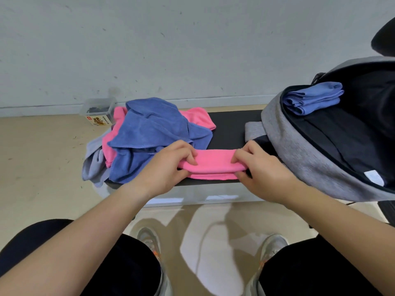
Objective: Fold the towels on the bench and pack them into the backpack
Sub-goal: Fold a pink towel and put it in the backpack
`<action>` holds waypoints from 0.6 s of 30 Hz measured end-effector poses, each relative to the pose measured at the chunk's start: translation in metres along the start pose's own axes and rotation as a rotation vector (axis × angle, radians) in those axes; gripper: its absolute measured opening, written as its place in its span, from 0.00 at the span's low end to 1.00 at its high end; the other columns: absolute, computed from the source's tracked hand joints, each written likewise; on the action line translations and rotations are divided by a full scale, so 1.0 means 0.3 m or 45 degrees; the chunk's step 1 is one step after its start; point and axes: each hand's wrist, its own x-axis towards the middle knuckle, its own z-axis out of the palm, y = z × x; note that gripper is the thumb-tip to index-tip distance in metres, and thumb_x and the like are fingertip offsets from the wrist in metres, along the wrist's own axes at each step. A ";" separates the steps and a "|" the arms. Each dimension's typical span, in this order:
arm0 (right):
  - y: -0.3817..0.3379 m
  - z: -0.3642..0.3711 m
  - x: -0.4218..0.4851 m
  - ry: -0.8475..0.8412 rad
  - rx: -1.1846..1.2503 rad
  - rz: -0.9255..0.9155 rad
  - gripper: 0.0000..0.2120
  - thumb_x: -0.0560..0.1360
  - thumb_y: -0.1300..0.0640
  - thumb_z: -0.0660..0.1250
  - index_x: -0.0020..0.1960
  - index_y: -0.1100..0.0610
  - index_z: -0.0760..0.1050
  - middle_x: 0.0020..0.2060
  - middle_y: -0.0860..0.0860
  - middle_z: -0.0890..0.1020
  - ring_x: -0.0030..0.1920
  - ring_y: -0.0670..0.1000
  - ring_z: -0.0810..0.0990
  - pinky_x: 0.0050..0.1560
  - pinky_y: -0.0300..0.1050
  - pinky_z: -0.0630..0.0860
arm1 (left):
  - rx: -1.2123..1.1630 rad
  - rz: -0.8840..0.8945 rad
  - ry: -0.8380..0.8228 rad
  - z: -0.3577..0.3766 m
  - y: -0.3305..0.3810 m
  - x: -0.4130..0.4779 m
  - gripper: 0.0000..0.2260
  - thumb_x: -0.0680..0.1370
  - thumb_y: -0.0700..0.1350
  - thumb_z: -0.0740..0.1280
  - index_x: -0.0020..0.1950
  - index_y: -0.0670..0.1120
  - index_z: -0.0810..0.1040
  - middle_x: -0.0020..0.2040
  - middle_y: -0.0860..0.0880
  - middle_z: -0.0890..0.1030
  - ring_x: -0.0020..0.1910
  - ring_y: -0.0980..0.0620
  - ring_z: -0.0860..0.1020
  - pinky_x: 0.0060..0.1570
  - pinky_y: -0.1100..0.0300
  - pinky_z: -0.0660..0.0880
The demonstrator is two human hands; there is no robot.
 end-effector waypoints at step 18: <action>-0.114 0.078 0.035 0.338 -0.455 0.229 0.13 0.73 0.45 0.70 0.50 0.53 0.77 0.51 0.51 0.76 0.50 0.57 0.74 0.48 0.52 0.69 | 0.768 -0.099 0.125 0.173 0.129 0.115 0.23 0.79 0.50 0.40 0.54 0.45 0.73 0.47 0.47 0.76 0.43 0.43 0.75 0.40 0.54 0.59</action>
